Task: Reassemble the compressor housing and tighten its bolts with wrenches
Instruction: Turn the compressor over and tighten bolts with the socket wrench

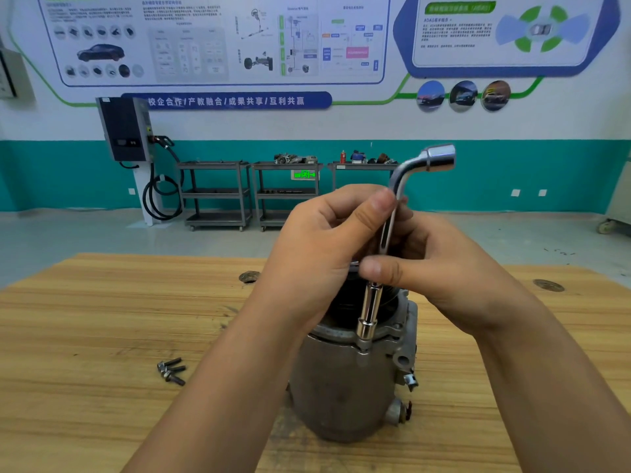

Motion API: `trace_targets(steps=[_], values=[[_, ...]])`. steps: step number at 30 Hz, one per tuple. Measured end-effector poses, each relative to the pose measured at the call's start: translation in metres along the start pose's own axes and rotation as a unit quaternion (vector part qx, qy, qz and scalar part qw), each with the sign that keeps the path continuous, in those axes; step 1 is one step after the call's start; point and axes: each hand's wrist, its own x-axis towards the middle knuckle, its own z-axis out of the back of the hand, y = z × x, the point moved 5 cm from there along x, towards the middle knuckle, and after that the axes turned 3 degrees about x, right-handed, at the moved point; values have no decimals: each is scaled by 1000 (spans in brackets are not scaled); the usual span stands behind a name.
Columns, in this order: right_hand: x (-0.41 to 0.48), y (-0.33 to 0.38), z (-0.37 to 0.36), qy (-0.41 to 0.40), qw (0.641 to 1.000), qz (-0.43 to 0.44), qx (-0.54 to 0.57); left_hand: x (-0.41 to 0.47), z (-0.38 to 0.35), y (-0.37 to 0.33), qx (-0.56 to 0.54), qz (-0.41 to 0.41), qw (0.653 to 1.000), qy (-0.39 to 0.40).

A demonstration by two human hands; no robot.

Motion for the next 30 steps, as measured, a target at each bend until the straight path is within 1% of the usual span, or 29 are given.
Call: trace_targets(steps=[2,5,8,12,17,20,22,26,30], values=[[-1,0,-3,42,999,-6,-2,-1,0,-1,1,3,1000,-3],[-2,-2,-5,81,997,-12,10,-1,-2,-2,-21,15,1000,1],[-3,-3,-5,97,994,-15,49,-2,-3,-3,-71,26,997,27],[-3,-1,-7,109,992,-6,62,-2,-1,-5,-88,26,995,45],[0,-1,-2,43,994,-13,100,-1,-1,-3,-67,34,997,30],[1,-4,0,6,996,-12,90,-1,-4,-2,-43,29,998,21],[1,-6,2,-17,997,-15,70,-1,-5,-2,-47,31,998,18],[2,-6,1,-21,999,-15,47,0,-3,-3,-59,7,998,-2],[2,-5,0,-17,999,-6,45,0,-2,-2,-39,0,999,-20]])
